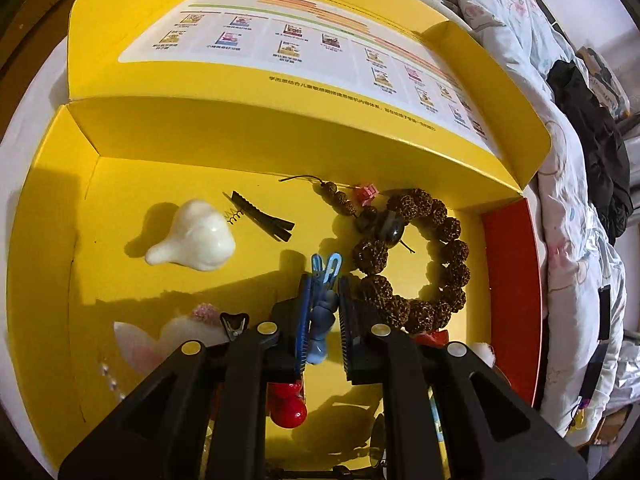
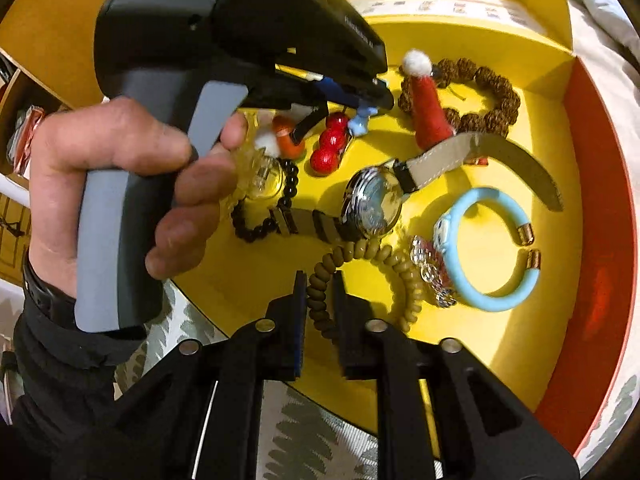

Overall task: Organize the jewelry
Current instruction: 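Carry the coil hair tie and blue clip into the yellow box and open both tools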

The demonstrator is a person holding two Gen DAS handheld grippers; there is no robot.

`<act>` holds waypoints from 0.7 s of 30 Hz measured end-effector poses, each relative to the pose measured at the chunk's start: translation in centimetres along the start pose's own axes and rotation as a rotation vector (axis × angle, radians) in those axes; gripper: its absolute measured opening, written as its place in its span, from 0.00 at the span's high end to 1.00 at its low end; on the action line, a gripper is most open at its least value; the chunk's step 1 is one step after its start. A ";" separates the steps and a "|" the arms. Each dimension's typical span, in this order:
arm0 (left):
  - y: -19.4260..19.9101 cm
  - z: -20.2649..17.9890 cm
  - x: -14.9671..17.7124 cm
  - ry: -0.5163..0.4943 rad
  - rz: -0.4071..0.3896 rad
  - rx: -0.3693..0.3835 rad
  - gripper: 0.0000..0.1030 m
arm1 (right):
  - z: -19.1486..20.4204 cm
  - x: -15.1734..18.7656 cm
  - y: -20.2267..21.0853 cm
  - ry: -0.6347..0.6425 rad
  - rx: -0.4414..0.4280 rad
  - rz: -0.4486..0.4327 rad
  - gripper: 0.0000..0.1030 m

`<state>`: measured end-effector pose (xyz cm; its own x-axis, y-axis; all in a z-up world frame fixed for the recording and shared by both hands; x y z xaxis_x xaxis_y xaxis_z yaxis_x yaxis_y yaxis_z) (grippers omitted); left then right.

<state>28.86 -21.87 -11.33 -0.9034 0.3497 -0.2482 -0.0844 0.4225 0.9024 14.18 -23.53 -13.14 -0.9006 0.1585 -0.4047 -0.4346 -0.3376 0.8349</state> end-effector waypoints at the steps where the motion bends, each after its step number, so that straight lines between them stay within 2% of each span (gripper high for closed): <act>1: 0.0 0.0 0.0 0.001 -0.002 0.004 0.85 | 0.0 0.0 0.2 -0.004 -0.005 -0.007 0.81; 5: 0.4 0.1 0.2 0.007 -0.021 -0.003 0.71 | -0.3 -0.4 1.2 -0.016 -0.010 -0.029 0.80; 8: 1.0 0.2 0.3 0.011 -0.038 -0.002 0.64 | -0.9 -0.6 2.0 -0.025 -0.020 -0.046 0.80; 15: 4.3 0.0 0.8 -0.002 -0.111 -0.026 0.53 | -1.9 -1.1 3.1 -0.045 -0.029 -0.081 0.76; 16: 4.6 0.0 0.9 -0.007 -0.117 -0.030 0.53 | -2.0 -1.0 3.0 -0.044 -0.027 -0.080 0.69; 17: 5.0 -0.2 1.0 -0.012 -0.126 -0.033 0.53 | -2.2 -0.9 3.1 -0.043 -0.020 -0.078 0.56; 18: 5.3 -0.3 1.2 -0.016 -0.132 -0.038 0.53 | -1.9 -1.0 3.0 -0.042 -0.017 -0.077 0.48; 19: 5.4 -0.3 1.3 -0.019 -0.133 -0.043 0.53 | -2.0 -1.0 2.8 -0.040 -0.012 -0.073 0.33; 21: 5.6 -0.4 1.4 -0.016 -0.134 -0.045 0.53 | -1.9 -0.9 2.8 -0.034 0.010 -0.083 0.30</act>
<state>26.98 -19.39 -6.46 -0.8761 0.3057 -0.3729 -0.2233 0.4281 0.8757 13.78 -26.37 -11.17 -0.8613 0.2166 -0.4597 -0.5073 -0.3132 0.8029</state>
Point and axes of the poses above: each gripper's, at about its wrist camera, not at the fingertips, and y roughly against the way its jaws point, z to its left, x to its underside, the point moved 3 cm from there along -y, roughly the way its jaws point, and after that the axes turned 1 degree about -y, right-handed, at the moved point
